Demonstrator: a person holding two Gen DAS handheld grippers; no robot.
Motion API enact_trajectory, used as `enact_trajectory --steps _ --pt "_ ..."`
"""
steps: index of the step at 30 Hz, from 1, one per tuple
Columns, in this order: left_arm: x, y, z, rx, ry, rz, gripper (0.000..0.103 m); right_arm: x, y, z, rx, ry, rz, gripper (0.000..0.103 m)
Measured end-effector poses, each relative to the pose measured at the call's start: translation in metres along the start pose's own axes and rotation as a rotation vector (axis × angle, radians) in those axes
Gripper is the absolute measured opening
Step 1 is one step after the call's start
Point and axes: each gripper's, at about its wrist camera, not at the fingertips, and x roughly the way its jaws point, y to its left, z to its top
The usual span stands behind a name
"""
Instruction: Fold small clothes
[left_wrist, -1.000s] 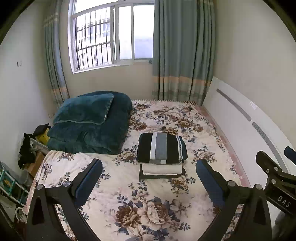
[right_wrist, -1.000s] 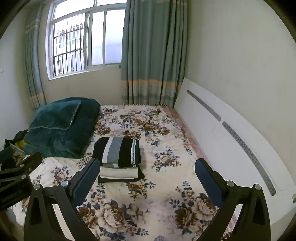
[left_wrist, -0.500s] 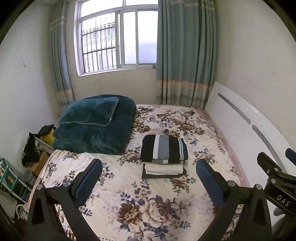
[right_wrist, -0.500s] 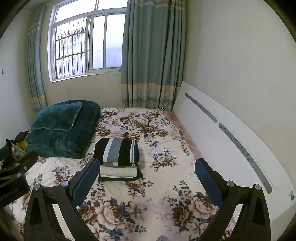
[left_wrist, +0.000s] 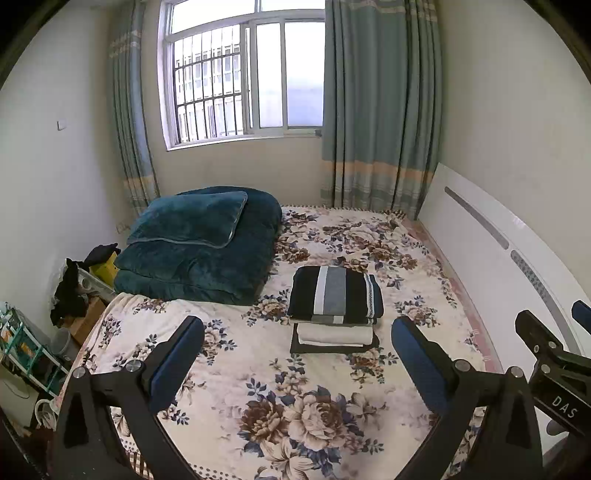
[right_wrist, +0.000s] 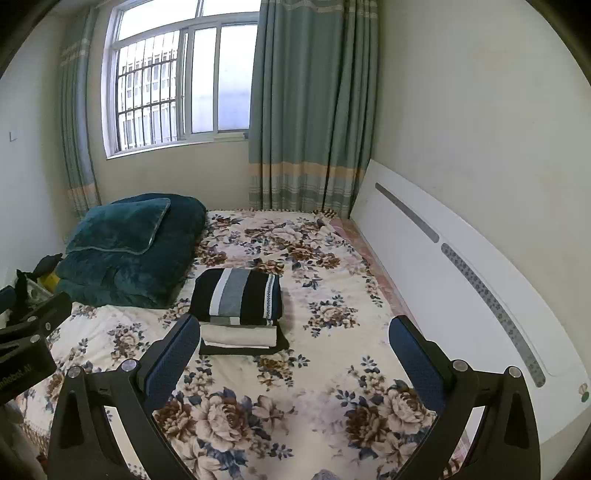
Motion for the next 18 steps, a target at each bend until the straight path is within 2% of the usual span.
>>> enact_trajectory --steps 18 --pt "-0.0067 0.0034 -0.0008 -0.003 0.000 0.010 0.103 -0.0019 0.0002 0.0011 -0.005 -0.019 0.032 0.103"
